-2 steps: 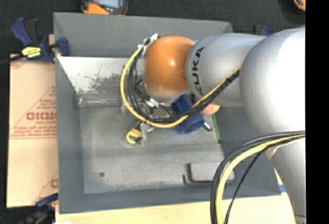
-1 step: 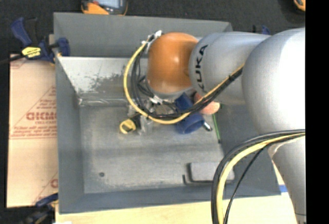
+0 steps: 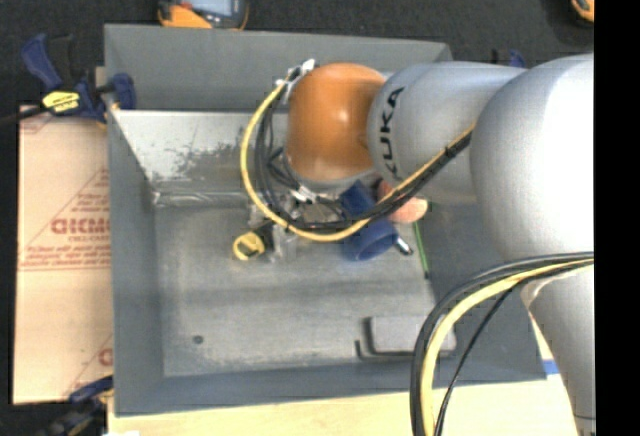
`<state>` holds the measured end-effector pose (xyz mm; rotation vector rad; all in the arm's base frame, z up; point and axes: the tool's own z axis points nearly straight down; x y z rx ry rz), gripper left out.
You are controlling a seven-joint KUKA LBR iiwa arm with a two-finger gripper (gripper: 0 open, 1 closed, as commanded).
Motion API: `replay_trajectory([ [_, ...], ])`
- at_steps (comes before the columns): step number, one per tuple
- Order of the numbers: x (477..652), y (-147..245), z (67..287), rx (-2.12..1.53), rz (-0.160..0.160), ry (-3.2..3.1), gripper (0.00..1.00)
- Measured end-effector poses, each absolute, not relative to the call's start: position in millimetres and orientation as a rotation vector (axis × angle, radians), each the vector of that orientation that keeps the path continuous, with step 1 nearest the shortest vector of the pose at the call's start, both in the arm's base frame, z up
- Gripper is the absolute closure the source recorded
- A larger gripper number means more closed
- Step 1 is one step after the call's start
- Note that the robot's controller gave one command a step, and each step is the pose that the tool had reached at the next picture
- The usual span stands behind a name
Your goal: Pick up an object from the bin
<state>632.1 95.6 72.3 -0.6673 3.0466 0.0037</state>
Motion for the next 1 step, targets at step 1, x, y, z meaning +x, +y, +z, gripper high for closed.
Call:
replay_trajectory([
  [1, 630.1, 94.8, 98.8, -0.664, 0.004, 3.054, 1.0],
])
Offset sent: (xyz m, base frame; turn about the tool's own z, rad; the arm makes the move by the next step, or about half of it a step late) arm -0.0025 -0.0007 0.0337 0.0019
